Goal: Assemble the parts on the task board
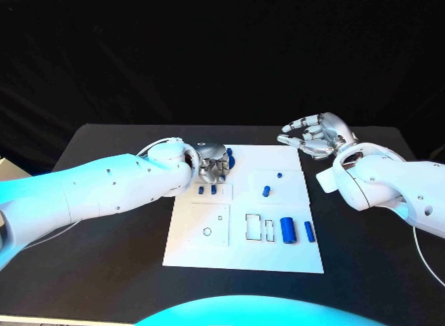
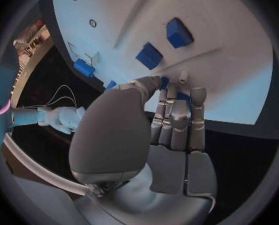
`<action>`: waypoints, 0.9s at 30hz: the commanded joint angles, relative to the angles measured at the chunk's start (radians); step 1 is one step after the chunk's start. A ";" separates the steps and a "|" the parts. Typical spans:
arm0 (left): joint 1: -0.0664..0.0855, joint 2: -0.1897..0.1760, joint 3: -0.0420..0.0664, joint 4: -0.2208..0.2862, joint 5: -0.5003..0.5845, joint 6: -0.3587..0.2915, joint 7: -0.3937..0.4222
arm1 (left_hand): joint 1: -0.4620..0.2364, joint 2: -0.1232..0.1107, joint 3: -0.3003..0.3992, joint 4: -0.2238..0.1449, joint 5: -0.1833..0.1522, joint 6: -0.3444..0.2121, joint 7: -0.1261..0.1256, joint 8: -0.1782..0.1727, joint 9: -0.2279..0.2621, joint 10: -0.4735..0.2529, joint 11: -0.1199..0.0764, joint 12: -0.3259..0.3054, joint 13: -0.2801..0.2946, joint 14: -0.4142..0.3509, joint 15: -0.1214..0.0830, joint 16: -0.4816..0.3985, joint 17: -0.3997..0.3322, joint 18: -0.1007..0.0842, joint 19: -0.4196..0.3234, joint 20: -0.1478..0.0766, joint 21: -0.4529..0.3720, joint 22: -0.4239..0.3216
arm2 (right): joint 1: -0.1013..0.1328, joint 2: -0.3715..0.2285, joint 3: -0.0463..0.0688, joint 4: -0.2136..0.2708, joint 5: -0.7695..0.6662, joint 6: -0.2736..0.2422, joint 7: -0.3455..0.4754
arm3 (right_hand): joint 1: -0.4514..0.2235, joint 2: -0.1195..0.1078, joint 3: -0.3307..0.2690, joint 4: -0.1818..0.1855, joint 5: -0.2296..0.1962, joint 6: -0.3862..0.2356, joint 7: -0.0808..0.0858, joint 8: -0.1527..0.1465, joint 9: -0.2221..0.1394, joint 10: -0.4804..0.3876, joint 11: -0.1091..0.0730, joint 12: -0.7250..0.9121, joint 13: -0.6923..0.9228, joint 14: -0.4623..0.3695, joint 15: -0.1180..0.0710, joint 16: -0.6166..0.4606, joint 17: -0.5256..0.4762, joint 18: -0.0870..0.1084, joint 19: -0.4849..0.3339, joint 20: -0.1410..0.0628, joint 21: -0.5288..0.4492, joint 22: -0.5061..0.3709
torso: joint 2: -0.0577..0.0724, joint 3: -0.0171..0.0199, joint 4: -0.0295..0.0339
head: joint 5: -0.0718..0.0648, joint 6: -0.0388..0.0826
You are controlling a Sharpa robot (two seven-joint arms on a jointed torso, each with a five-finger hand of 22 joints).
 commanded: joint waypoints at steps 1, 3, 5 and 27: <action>-0.002 0.004 -0.002 0.003 0.013 0.021 0.017 | -0.012 -0.002 -0.006 -0.004 -0.004 -0.014 -0.002 -0.013 -0.002 -0.005 0.008 -0.015 -0.004 0.000 0.008 0.005 -0.004 -0.011 -0.004 0.007 0.001 0.000 | 0.000 0.000 0.000 0.002 -0.013 0.006 0.011 | -0.002 0.004 -0.004 -0.004 0.000 -0.005 -0.001 0.007 0.001 -0.007 -0.001 -0.004 0.156 0.081 -0.007 -0.003 0.180 0.015 0.047 -0.003 -0.005 0.187 | 0.000 0.0002 -0.0010 | 0.001 -0.001; -0.002 0.004 -0.002 0.003 0.013 0.023 0.017 | -0.015 -0.003 -0.008 -0.005 -0.004 -0.014 0.000 -0.016 -0.002 -0.010 0.011 -0.024 -0.008 -0.001 0.011 0.005 -0.006 -0.011 -0.005 0.009 0.000 -0.001 | 0.000 0.000 0.000 0.002 -0.013 0.006 0.011 | -0.002 0.004 -0.004 -0.004 0.000 -0.005 -0.001 0.007 0.001 -0.007 -0.001 -0.004 0.156 0.081 -0.007 -0.003 0.180 0.015 0.047 -0.003 -0.005 0.187 | 0.000 0.0000 -0.0008 | 0.001 -0.001; -0.002 0.005 -0.002 0.004 0.013 0.026 0.017 | -0.018 -0.005 -0.011 -0.008 -0.004 -0.018 -0.002 -0.021 -0.003 -0.016 0.014 -0.034 -0.011 -0.003 0.014 0.006 -0.008 -0.011 -0.007 0.011 -0.002 -0.002 | 0.000 0.000 0.000 0.002 -0.013 0.006 0.011 | -0.002 0.004 -0.004 -0.004 0.000 -0.005 -0.001 0.007 0.001 -0.007 -0.001 -0.004 0.156 0.081 -0.007 -0.003 0.180 0.015 0.047 -0.003 -0.005 0.187 | 0.000 0.0001 -0.0005 | 0.001 -0.001; -0.002 0.006 -0.002 -0.010 0.000 0.038 -0.009 | 0.014 0.040 0.031 -0.067 -0.003 0.041 0.010 -0.021 0.015 0.044 -0.003 -0.050 -0.006 0.021 -0.002 0.027 0.017 -0.016 0.030 -0.001 0.038 0.041 | 0.000 -0.002 0.000 0.002 -0.014 0.007 0.009 | -0.001 0.004 -0.004 -0.005 0.000 -0.005 -0.002 0.007 0.002 -0.006 -0.002 -0.003 0.156 0.081 -0.007 -0.003 0.181 0.015 0.047 -0.003 -0.005 0.187 | 0.000 -0.0007 -0.0001 | -0.003 -0.001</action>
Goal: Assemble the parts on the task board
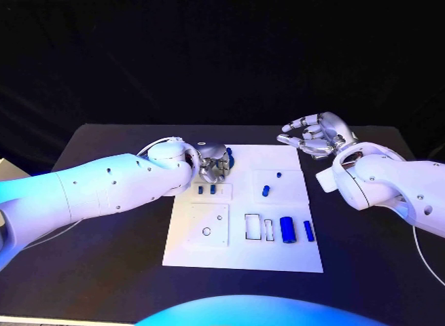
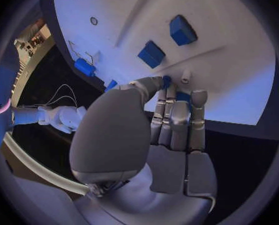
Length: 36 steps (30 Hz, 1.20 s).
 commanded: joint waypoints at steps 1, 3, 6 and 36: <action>-0.003 0.001 -0.003 -0.005 -0.007 0.036 -0.015 | -0.002 0.006 0.003 -0.010 -0.003 -0.002 0.002 -0.008 0.000 -0.007 0.006 -0.012 -0.003 0.005 0.002 0.003 -0.004 -0.016 0.004 -0.004 0.007 0.002 | 0.000 0.000 0.000 0.002 -0.011 0.007 0.010 | -0.001 0.004 -0.004 -0.005 0.000 -0.005 -0.002 0.003 0.001 -0.006 -0.002 -0.004 0.156 0.081 -0.007 -0.003 0.181 0.015 0.047 -0.003 -0.005 0.186 | 0.000 -0.0005 0.0001 | -0.001 0.000; -0.003 0.001 -0.003 -0.005 -0.009 0.038 -0.015 | -0.002 0.006 0.005 -0.012 -0.003 -0.002 0.002 -0.010 0.000 -0.009 0.007 -0.014 -0.004 0.004 0.003 0.002 -0.005 -0.016 0.003 -0.004 0.008 0.003 | 0.000 0.000 0.000 0.002 -0.011 0.007 0.010 | -0.001 0.004 -0.004 -0.005 0.000 -0.005 -0.002 0.003 0.001 -0.006 -0.002 -0.004 0.156 0.081 -0.007 -0.003 0.181 0.015 0.047 -0.003 -0.005 0.186 | 0.000 -0.0004 -0.0001 | -0.001 0.000; -0.003 0.001 -0.003 -0.005 -0.013 0.047 -0.016 | 0.002 0.004 0.011 -0.024 -0.003 -0.010 0.001 -0.019 -0.001 -0.013 0.010 -0.022 -0.005 0.002 0.005 0.002 -0.009 -0.017 0.002 -0.003 0.012 0.007 | 0.000 0.000 0.000 0.002 -0.011 0.006 0.010 | -0.001 0.004 -0.004 -0.005 0.000 -0.005 -0.002 0.003 0.001 -0.006 -0.002 -0.004 0.156 0.081 -0.007 -0.003 0.181 0.015 0.047 -0.003 -0.005 0.186 | 0.000 -0.0002 0.0004 | 0.000 0.001; -0.003 -0.005 -0.003 -0.001 -0.020 0.068 -0.015 | -0.044 -0.029 0.001 -0.038 -0.005 -0.041 -0.009 -0.059 -0.005 -0.067 0.035 -0.064 -0.014 -0.026 0.028 -0.005 -0.058 -0.013 -0.030 0.017 0.000 -0.006 | 0.000 0.000 0.000 0.003 -0.014 0.007 0.011 | 0.001 0.005 -0.003 -0.006 0.000 -0.005 -0.002 0.006 0.002 -0.005 -0.002 -0.002 0.156 0.081 -0.008 -0.004 0.181 0.015 0.048 -0.004 -0.004 0.187 | 0.000 -0.0001 0.0004 | 0.001 -0.003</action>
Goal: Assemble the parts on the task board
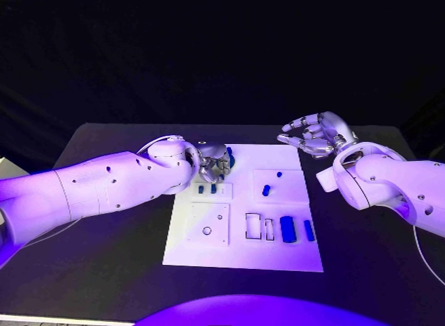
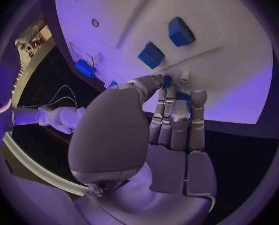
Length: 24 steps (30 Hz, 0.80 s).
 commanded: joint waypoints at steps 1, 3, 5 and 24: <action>-0.007 -0.002 -0.006 -0.005 -0.011 0.044 -0.017 | -0.011 -0.004 -0.006 -0.001 -0.005 -0.009 -0.002 -0.007 -0.002 -0.030 0.019 -0.006 -0.012 -0.007 0.008 -0.005 -0.009 -0.012 -0.010 0.003 -0.008 -0.005 | 0.000 0.000 0.000 0.002 -0.012 0.007 0.011 | 0.001 0.005 -0.003 -0.006 0.000 -0.005 -0.002 0.006 0.001 -0.005 -0.002 -0.002 0.156 0.081 -0.008 -0.004 0.180 0.015 0.048 -0.004 -0.004 0.187 | -0.001 -0.0001 -0.0002 | 0.000 -0.001; -0.007 -0.004 -0.006 -0.004 -0.011 0.044 -0.017 | -0.016 -0.006 -0.010 -0.001 -0.004 -0.012 -0.002 -0.011 -0.002 -0.042 0.022 -0.009 -0.013 -0.011 0.011 -0.006 -0.013 -0.012 -0.013 0.006 -0.010 -0.007 | 0.000 0.000 0.000 0.002 -0.012 0.007 0.010 | 0.002 0.006 -0.003 -0.006 0.000 -0.005 -0.003 0.007 0.001 -0.004 -0.002 -0.002 0.157 0.081 -0.008 -0.004 0.180 0.015 0.048 -0.004 -0.005 0.187 | 0.000 -0.0003 0.0000 | 0.000 -0.001; -0.007 -0.004 -0.006 -0.004 -0.011 0.042 -0.018 | -0.026 -0.009 -0.025 -0.001 -0.004 -0.019 -0.002 -0.019 -0.002 -0.059 0.026 -0.012 -0.012 -0.016 0.015 -0.006 -0.020 -0.011 -0.019 0.011 -0.017 -0.012 | 0.000 0.000 0.000 0.002 -0.012 0.007 0.010 | 0.002 0.006 -0.003 -0.006 0.000 -0.005 -0.003 0.007 0.001 -0.004 -0.002 -0.002 0.157 0.081 -0.008 -0.004 0.180 0.015 0.048 -0.004 -0.005 0.187 | 0.000 -0.0005 0.0004 | 0.000 -0.001; -0.007 -0.007 -0.006 -0.001 -0.023 0.044 -0.022 | 0.012 0.033 0.013 -0.040 -0.004 0.033 0.008 -0.013 0.012 -0.010 0.007 0.050 0.019 -0.007 0.000 0.008 -0.008 -0.012 0.002 0.001 0.010 0.013 | 0.000 0.000 0.000 0.002 -0.021 0.008 0.010 | 0.003 0.006 -0.003 -0.006 0.000 -0.005 -0.003 0.008 0.002 -0.002 -0.003 0.000 0.158 0.082 -0.008 -0.003 0.182 0.015 0.049 -0.005 -0.003 0.188 | -0.001 0.0000 -0.0006 | 0.002 -0.001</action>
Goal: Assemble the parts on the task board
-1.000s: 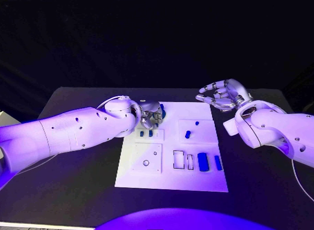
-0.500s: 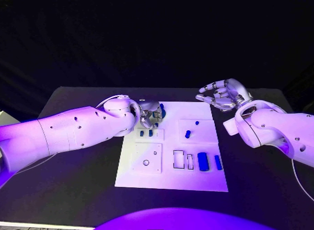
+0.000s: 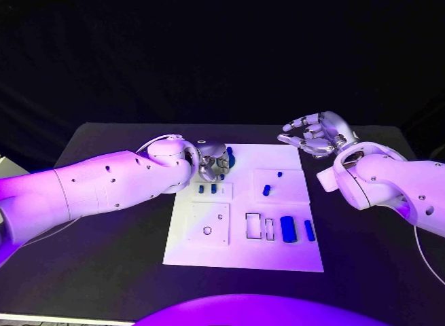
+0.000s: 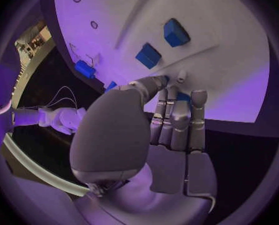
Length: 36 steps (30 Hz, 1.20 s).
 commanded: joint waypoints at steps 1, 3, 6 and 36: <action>-0.008 -0.001 -0.007 -0.002 -0.013 0.044 -0.019 | -0.002 0.008 0.002 -0.006 -0.004 0.006 -0.001 0.003 0.001 0.011 -0.002 0.008 0.004 0.003 -0.009 0.005 0.004 -0.013 0.005 -0.003 0.005 0.005 | 0.000 0.000 0.000 0.002 -0.015 0.008 0.010 | 0.003 0.006 0.000 -0.004 0.000 -0.005 -0.003 0.004 0.001 -0.002 -0.003 0.000 0.158 0.082 -0.008 -0.003 0.182 0.015 0.049 -0.005 -0.003 0.187 | 0.000 0.0003 -0.0003 | 0.000 0.000; -0.008 -0.001 -0.007 -0.002 -0.013 0.045 -0.018 | -0.005 0.008 0.001 -0.006 -0.004 0.007 -0.001 0.002 0.002 0.014 -0.003 0.011 0.006 0.004 -0.010 0.006 0.004 -0.013 0.005 -0.004 0.006 0.006 | 0.000 0.000 0.000 0.002 -0.016 0.008 0.010 | 0.003 0.006 0.000 -0.004 0.000 -0.005 -0.003 0.004 0.001 -0.002 -0.003 0.000 0.158 0.082 -0.008 -0.003 0.182 0.015 0.049 -0.005 -0.003 0.187 | 0.000 0.0003 -0.0002 | 0.000 0.000; -0.008 -0.001 -0.007 0.000 -0.013 0.048 -0.017 | -0.008 0.010 0.001 -0.007 -0.005 0.013 -0.001 0.003 0.004 0.023 -0.008 0.020 0.011 0.009 -0.014 0.009 0.012 -0.014 0.011 -0.006 0.011 0.012 | 0.000 0.000 0.000 0.002 -0.016 0.008 0.010 | 0.003 0.007 0.000 -0.004 0.000 -0.005 -0.003 0.005 0.001 -0.001 -0.003 0.001 0.159 0.082 -0.008 -0.003 0.183 0.014 0.050 -0.005 -0.002 0.188 | -0.001 0.0005 -0.0004 | 0.000 -0.002; -0.008 -0.002 -0.007 0.003 0.002 0.064 -0.014 | -0.054 0.004 -0.008 0.006 -0.006 0.004 -0.005 -0.020 0.005 0.020 -0.011 0.031 0.029 0.013 -0.017 0.012 0.008 -0.016 0.013 -0.009 0.008 0.013 | 0.000 0.000 0.000 0.002 -0.018 0.007 0.010 | 0.005 0.007 0.001 -0.005 0.000 -0.005 -0.004 0.007 0.002 -0.002 -0.003 0.000 0.157 0.082 -0.009 -0.004 0.181 0.015 0.049 -0.005 -0.003 0.188 | 0.000 0.0007 -0.0005 | 0.000 -0.002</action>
